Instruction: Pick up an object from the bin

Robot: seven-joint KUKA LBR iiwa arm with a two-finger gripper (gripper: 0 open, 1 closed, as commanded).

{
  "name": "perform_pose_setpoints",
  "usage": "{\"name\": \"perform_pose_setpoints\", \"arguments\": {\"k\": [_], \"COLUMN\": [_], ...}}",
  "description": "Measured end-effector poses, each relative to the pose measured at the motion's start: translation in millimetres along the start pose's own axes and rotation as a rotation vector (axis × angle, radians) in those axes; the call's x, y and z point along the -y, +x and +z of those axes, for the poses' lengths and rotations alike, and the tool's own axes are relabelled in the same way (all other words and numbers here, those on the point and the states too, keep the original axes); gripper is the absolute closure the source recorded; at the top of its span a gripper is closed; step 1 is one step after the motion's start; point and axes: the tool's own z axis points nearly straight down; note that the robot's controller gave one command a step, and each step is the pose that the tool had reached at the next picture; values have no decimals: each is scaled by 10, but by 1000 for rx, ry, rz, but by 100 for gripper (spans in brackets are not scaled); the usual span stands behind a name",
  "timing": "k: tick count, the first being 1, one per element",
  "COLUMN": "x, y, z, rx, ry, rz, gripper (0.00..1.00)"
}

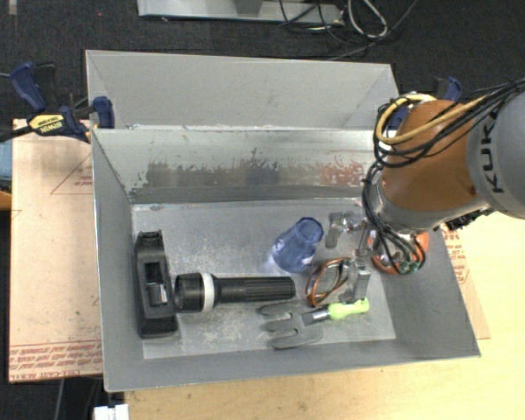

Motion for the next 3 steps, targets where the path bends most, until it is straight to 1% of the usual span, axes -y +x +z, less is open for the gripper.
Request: {"name": "perform_pose_setpoints", "arguments": {"k": [1, 2, 3], "x": [-3, 417, 367], "y": [-16, 491, 435], "z": [-46, 800, 789], "rx": [8, 14, 20], "ry": [1, 1, 5], "rz": [-2, -259, -472], "gripper": [0, 0, 0]}}
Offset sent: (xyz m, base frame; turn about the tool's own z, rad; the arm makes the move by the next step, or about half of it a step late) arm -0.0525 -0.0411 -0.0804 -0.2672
